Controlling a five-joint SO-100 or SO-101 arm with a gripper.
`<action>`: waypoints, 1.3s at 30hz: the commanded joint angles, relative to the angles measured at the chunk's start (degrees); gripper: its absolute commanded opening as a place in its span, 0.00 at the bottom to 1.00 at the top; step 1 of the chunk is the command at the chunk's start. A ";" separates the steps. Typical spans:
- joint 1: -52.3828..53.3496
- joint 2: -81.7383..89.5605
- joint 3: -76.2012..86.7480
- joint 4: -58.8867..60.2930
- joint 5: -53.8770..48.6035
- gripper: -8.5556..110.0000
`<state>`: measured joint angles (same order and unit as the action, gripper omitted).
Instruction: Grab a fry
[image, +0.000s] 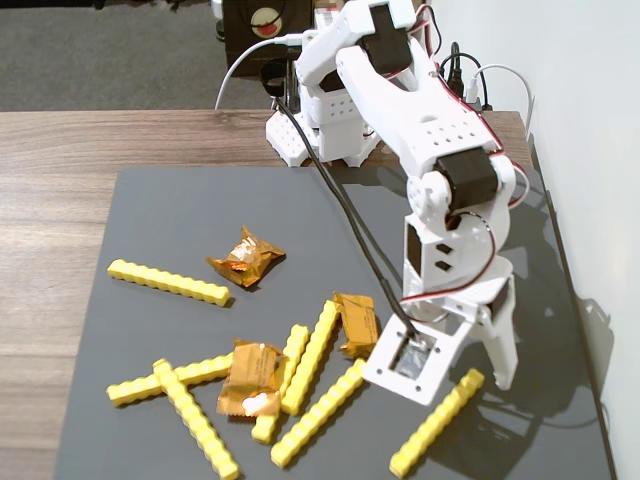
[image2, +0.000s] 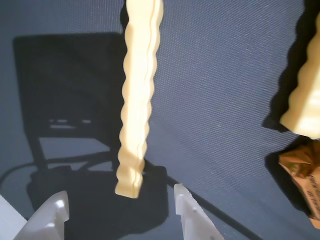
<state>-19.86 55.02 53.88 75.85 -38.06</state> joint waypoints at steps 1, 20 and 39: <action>0.26 -0.26 -4.22 0.44 -0.62 0.30; -0.97 -5.89 -9.05 1.67 -0.62 0.25; -1.32 -6.77 -10.02 2.02 -0.62 0.08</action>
<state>-20.74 47.46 46.41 77.52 -38.41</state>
